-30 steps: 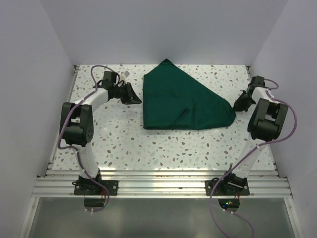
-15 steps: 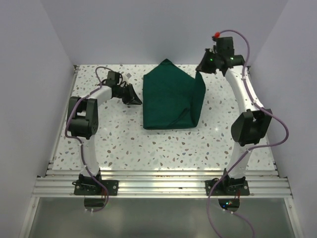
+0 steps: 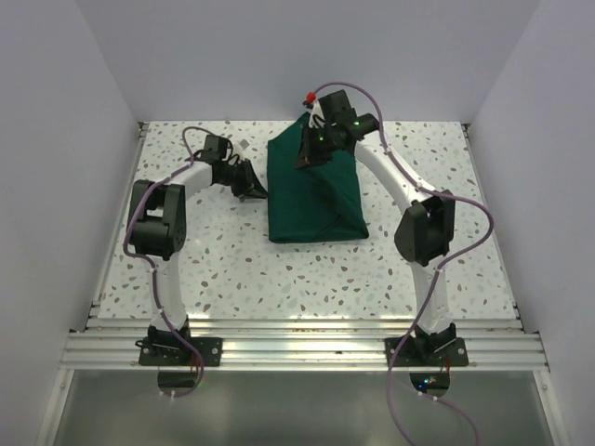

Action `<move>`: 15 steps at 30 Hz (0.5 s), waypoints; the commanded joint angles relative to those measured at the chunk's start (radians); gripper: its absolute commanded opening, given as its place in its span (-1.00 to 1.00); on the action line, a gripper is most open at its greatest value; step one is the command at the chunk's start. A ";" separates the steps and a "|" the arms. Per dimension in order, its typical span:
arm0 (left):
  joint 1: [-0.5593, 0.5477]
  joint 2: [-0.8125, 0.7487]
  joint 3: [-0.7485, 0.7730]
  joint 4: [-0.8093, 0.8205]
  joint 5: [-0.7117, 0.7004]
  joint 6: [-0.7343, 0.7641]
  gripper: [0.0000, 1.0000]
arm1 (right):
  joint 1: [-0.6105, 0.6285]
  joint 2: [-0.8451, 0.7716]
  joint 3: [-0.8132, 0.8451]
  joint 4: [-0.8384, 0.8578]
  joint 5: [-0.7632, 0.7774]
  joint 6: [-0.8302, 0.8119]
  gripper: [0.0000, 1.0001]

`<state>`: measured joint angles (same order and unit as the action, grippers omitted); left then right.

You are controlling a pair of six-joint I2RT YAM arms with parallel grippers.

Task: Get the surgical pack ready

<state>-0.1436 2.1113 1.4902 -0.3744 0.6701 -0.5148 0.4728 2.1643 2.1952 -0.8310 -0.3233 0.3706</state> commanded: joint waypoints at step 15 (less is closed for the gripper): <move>-0.027 0.013 0.016 0.029 0.017 -0.027 -0.70 | 0.104 0.037 -0.080 0.127 -0.145 0.014 -1.00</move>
<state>-0.1642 2.1170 1.4902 -0.3637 0.6724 -0.5320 0.5709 2.1925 2.1193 -0.7876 -0.4152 0.3584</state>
